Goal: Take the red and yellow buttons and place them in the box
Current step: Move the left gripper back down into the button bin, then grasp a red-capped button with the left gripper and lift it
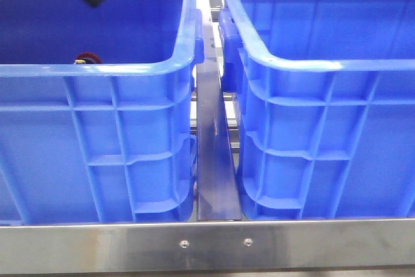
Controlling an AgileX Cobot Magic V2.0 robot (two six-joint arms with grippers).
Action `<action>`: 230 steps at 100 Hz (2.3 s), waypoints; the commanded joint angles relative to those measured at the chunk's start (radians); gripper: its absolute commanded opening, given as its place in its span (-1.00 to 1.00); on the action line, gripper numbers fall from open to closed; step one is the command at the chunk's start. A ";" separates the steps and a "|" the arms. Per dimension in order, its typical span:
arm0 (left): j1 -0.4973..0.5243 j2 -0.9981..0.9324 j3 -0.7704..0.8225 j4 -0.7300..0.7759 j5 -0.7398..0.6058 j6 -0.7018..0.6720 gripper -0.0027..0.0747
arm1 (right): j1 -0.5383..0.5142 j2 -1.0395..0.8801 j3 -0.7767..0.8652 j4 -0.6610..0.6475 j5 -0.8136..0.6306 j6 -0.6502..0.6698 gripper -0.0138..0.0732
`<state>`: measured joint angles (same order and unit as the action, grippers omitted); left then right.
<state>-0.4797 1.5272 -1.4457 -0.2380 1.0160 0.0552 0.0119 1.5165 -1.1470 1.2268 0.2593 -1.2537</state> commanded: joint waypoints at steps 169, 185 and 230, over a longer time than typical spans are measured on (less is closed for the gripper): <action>0.221 0.350 -0.233 0.107 0.053 -0.232 -0.42 | 0.000 -0.047 0.025 0.010 -0.041 -0.008 0.29; 0.221 0.348 -0.233 0.107 0.060 -0.190 -0.85 | 0.000 -0.047 0.025 0.010 -0.041 -0.008 0.29; 0.221 0.180 -0.230 -0.085 0.088 0.102 -0.91 | 0.000 -0.047 0.025 0.010 -0.039 -0.008 0.29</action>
<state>-0.2592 1.8040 -1.6495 -0.2119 1.1196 0.0690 0.0119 1.5109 -1.0978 1.2254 0.2370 -1.2537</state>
